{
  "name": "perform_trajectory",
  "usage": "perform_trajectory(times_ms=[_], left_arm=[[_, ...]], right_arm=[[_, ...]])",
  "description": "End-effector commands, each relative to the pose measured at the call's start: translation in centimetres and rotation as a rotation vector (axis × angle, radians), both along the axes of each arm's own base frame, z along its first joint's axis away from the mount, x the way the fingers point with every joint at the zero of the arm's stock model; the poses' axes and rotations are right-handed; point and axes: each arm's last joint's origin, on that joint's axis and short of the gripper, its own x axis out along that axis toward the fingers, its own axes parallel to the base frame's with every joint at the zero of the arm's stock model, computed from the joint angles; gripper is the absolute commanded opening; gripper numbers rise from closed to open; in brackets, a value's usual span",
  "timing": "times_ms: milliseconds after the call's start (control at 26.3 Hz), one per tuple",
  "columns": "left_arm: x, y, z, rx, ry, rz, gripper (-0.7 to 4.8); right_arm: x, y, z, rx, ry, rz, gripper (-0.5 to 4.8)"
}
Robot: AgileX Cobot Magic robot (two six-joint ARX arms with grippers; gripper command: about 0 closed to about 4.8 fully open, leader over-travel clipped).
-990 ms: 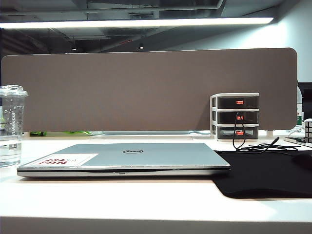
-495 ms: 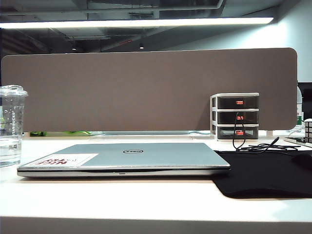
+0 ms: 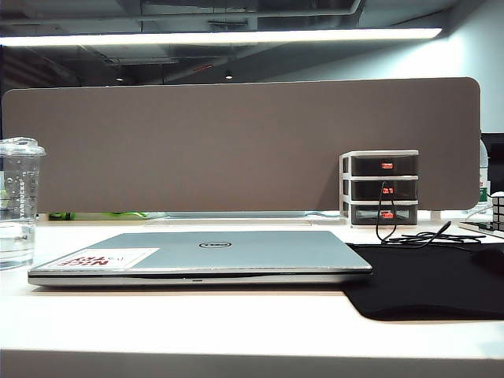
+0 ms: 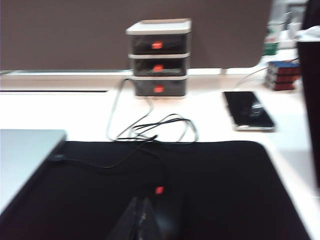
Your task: Pick up the coffee cup and place it on the left side of the laptop.
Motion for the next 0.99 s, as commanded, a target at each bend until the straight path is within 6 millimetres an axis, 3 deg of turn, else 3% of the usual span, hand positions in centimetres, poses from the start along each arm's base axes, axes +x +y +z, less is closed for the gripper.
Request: perform_trajectory(times_ms=[38, 647, 990], left_arm=[[0.04, 0.23, -0.14, 0.046, 0.011, 0.104, -0.05], [0.05, 0.48, -0.38, 0.114, 0.034, 0.195, -0.05], [0.09, -0.07, -0.62, 0.092, 0.055, 0.092, -0.05]], right_arm=[[0.03, -0.14, -0.01, -0.059, -0.014, -0.047, -0.01], [0.01, -0.36, 0.01, -0.059, -0.014, -0.123, -0.01], [0.01, -0.37, 0.02, -0.059, -0.014, -0.127, -0.01]])
